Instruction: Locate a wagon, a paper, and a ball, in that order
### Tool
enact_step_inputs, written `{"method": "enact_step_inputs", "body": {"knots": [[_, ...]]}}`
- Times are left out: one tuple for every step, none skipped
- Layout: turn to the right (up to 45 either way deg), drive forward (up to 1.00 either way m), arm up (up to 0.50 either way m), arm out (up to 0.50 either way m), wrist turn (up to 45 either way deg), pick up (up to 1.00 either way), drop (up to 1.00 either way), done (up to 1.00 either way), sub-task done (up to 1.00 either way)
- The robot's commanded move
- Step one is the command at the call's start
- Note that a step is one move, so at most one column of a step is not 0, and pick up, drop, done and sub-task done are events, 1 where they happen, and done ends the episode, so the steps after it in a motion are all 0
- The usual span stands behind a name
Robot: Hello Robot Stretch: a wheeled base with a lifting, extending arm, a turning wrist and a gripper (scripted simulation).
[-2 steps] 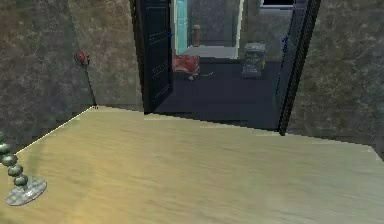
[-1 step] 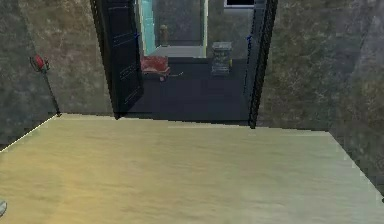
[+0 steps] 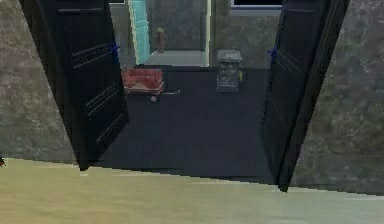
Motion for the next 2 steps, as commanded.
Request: {"method": "enact_step_inputs", "body": {"knots": [[3.0, 0.00, 0.00, 0.00, 0.0, 0.00, 0.00, 0.00, 0.00], [0.0, 1.00, 0.00, 0.00, 0.0, 0.00, 0.00, 0.00, 0.00]]}}
